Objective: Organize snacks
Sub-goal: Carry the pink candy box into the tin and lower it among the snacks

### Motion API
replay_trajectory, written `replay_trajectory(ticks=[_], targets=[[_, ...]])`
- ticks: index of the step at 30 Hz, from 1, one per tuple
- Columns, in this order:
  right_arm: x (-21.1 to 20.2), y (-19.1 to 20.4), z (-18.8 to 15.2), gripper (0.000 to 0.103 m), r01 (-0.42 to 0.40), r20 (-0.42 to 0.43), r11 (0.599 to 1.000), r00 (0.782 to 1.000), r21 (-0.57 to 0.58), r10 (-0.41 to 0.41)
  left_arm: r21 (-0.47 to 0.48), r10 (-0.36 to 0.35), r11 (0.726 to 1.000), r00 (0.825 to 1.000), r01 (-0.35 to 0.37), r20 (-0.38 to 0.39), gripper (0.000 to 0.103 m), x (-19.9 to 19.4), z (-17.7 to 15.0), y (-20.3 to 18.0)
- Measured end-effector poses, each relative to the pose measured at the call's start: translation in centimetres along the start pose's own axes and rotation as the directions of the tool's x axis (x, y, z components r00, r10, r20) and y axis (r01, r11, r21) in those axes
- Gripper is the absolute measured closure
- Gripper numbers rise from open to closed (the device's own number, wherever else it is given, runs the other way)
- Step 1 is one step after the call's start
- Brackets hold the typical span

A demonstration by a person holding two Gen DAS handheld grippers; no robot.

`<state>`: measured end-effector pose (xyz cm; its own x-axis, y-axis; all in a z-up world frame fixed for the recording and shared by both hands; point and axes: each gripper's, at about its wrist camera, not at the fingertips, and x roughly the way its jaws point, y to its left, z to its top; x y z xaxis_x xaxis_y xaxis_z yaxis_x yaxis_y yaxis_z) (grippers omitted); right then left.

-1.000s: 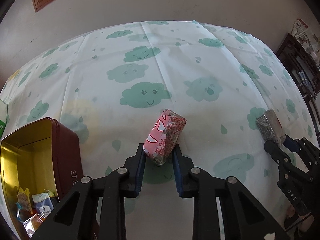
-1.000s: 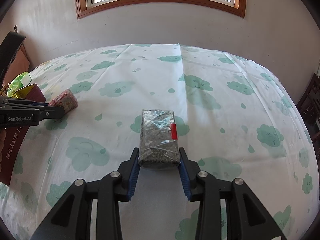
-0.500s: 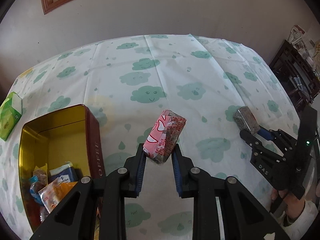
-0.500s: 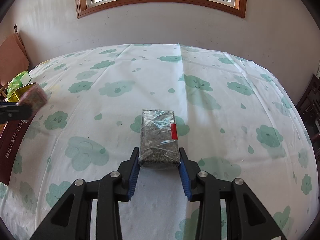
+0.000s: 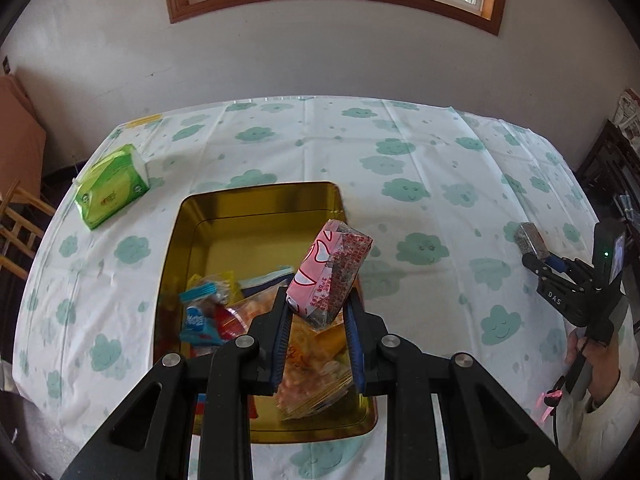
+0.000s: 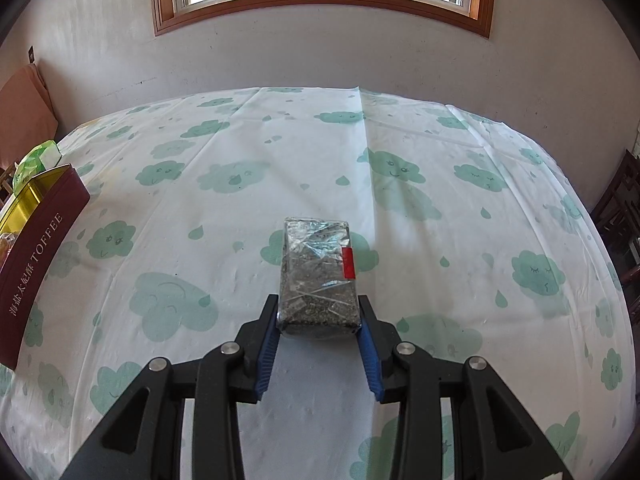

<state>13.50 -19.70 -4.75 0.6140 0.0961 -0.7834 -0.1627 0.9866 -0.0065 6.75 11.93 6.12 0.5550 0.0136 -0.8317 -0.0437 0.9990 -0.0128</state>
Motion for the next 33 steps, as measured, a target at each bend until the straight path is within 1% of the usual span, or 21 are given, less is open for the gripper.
replay_trajectory(ticks=[6, 11, 14, 26, 33], targets=[[0.0, 0.0, 0.0, 0.065, 0.002, 0.000, 1.000, 1.000, 0.000, -0.002, -0.086, 0.032, 0.996, 0.999, -0.034, -0.020, 0.081, -0.3, -1.8, 3.3], [0.0, 0.0, 0.0, 0.065, 0.002, -0.001, 1.000, 1.000, 0.000, -0.002, -0.126, 0.061, 0.990, 0.998, -0.064, -0.029, 0.081, -0.2, -2.8, 4.9], [0.0, 0.0, 0.0, 0.065, 0.002, -0.001, 1.000, 1.000, 0.000, -0.002, -0.148, 0.057, 0.987, 0.998, -0.063, -0.040, 0.081, 0.1, -3.3, 5.5], [0.0, 0.0, 0.0, 0.065, 0.002, -0.001, 1.000, 1.000, 0.000, -0.002, -0.180, 0.072, 0.980, 0.993, -0.089, -0.098, 0.081, 2.1, -4.9, 6.9], [0.0, 0.0, 0.0, 0.065, 0.004, -0.001, 1.000, 1.000, 0.000, -0.004, -0.171, 0.087, 0.979, 0.989, -0.108, -0.123, 0.081, 3.5, -5.6, 7.1]])
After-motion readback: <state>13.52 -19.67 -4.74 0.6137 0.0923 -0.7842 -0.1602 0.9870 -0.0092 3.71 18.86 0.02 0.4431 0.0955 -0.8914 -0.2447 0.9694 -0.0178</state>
